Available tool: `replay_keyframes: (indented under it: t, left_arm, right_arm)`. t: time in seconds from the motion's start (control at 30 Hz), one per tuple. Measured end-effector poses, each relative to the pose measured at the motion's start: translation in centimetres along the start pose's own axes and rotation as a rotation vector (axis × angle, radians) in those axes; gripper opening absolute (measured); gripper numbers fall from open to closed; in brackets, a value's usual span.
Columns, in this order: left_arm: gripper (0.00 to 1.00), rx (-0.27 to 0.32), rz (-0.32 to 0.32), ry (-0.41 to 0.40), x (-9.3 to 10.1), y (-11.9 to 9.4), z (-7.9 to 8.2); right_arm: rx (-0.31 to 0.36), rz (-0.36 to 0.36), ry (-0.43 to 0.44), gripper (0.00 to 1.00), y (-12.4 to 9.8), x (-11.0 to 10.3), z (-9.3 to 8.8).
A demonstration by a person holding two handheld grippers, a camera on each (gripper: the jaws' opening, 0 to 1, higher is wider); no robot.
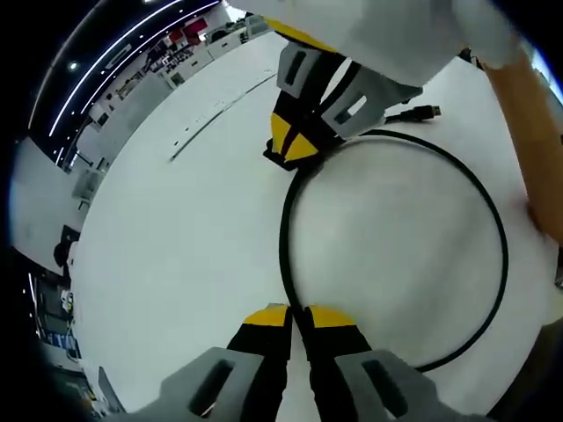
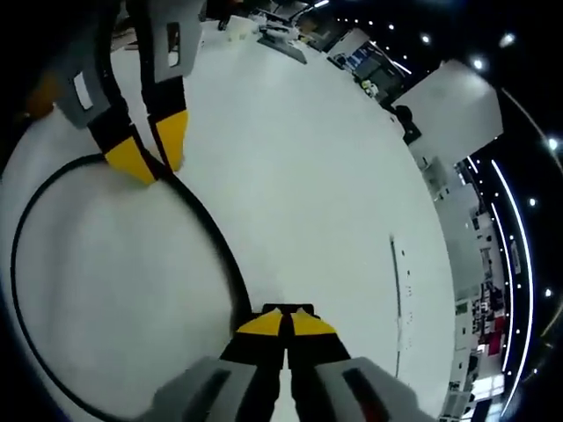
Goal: Find the charging cable on the desk, coil it up and secure with Velcro.
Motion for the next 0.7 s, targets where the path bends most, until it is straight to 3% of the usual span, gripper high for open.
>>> replay_keyframes:
  t: [0.23, 0.7]
  left_arm:
    - [0.08, 0.001, 0.003, 0.004, 0.0, 0.0, 0.0]
    - [0.08, 0.000, 0.004, 0.006, 0.0, 0.0, 0.1]
  right_arm:
    - [-0.017, -0.072, 0.016, 0.03, 0.7, 1.1, -0.4]
    - [-0.019, -0.115, 0.033, 0.03, 1.0, 1.8, -0.9]
Point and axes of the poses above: the point that each gripper's makers call its tool centre point, and the gripper's own axes: y roughly forward along the fingers, x roughly to its right, z roughly out of its top, the point moved 5 cm from there along -y, roughly backward along the fingers, and after that the axes turned 3 degrees about z, right-handed, at the moved point
